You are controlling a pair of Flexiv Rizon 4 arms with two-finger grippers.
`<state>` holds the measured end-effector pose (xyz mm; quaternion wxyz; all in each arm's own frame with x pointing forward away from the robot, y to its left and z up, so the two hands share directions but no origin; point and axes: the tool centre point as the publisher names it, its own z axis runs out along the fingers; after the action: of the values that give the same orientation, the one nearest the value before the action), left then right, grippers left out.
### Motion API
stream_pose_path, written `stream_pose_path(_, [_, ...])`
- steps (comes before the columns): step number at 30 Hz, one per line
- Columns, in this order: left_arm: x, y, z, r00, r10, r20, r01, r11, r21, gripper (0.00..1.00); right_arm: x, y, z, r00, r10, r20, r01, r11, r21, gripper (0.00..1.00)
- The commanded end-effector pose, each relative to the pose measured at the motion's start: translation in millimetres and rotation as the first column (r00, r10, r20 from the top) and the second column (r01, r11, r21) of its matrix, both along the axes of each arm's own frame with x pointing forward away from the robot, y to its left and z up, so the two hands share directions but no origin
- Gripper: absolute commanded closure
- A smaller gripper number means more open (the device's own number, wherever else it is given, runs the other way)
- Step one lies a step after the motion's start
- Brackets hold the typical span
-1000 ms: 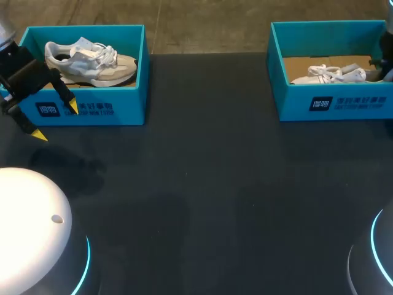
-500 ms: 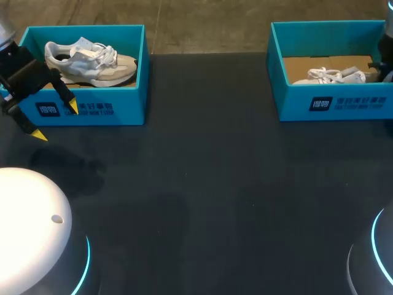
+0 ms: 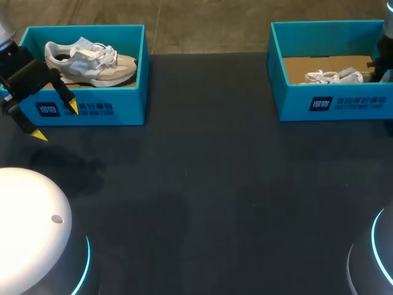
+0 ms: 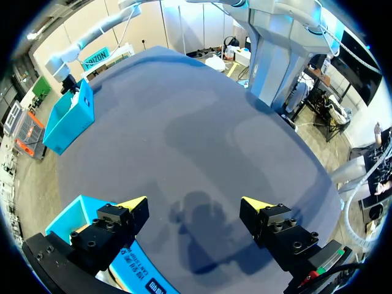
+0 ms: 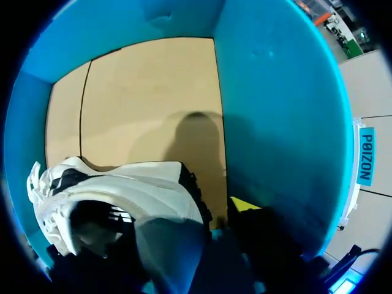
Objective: Take the shoe out of the shoebox, open the shoe tongue, remove and reinsert the insole, then place the shoe into the shoebox
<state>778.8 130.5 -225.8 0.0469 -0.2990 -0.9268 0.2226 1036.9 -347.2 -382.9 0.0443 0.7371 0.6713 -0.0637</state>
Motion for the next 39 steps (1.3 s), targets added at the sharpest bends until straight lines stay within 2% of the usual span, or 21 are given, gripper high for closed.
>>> stream_pose_path(1, [-0.8,1,0,1.0,0.0,0.002,0.0,1.0,0.002,0.0,-6.0,4,15,1.0,-0.002,0.018,0.003,1.0,-0.021,0.0])
stream_pose_path(10, [-0.8,1,0,1.0,0.0,0.002,0.0,1.0,0.002,0.0,-8.8,5,42,0.999,-0.017,0.048,0.019,0.999,-0.042,0.0])
stream_pose_path(19, [-0.8,1,0,1.0,0.0,0.002,0.0,1.0,0.002,0.0,-9.7,7,80,0.996,-0.037,0.081,0.042,0.997,-0.064,0.0])
stream_pose_path(24, [-0.8,1,0,1.0,0.0,0.002,0.0,1.0,0.002,0.0,-12.9,15,105,0.996,-0.066,0.058,0.07,0.995,-0.065,0.0])
stream_pose_path(28, [-0.8,1,0,1.0,0.0,0.002,0.0,1.0,0.002,0.0,-16.6,20,120,0.997,-0.065,0.043,0.066,0.998,-0.022,0.0])
stream_pose_path(39, [-0.8,1,0,1.0,0.0,0.002,0.0,1.0,0.002,0.0,-19.6,41,151,0.996,-0.087,0.001,0.086,0.996,0.018,0.0])
